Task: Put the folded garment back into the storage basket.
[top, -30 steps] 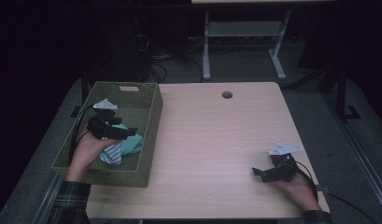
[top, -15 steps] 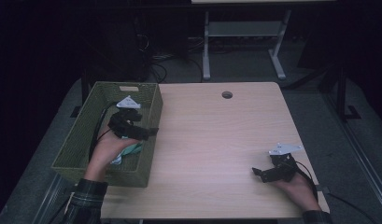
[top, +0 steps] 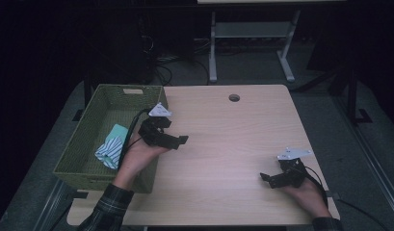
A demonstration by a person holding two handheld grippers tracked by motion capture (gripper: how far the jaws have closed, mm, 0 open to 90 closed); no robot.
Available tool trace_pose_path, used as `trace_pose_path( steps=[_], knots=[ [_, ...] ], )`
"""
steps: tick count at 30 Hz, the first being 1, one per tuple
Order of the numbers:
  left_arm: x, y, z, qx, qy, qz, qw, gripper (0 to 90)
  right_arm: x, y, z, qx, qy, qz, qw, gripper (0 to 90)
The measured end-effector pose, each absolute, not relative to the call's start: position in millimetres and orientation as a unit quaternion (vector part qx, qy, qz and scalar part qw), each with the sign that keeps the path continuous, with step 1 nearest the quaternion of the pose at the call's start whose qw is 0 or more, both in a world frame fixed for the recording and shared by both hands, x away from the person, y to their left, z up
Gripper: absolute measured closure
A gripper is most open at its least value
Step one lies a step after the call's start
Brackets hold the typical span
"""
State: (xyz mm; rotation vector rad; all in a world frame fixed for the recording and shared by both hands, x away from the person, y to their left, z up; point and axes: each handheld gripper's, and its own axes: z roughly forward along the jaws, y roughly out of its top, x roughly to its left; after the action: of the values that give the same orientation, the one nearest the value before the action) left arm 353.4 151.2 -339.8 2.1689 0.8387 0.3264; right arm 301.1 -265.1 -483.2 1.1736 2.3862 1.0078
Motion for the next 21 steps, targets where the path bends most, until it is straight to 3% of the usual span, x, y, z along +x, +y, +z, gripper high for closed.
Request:
trace_pose_path(
  steps=[21],
  knots=[
    [339.8, 82.2, -413.0, 0.881, 0.285, 0.104, 0.364, 13.3, 301.1, -265.1, -483.3, 0.407, 0.83, 0.351, 0.149, 2.0]
  ],
)
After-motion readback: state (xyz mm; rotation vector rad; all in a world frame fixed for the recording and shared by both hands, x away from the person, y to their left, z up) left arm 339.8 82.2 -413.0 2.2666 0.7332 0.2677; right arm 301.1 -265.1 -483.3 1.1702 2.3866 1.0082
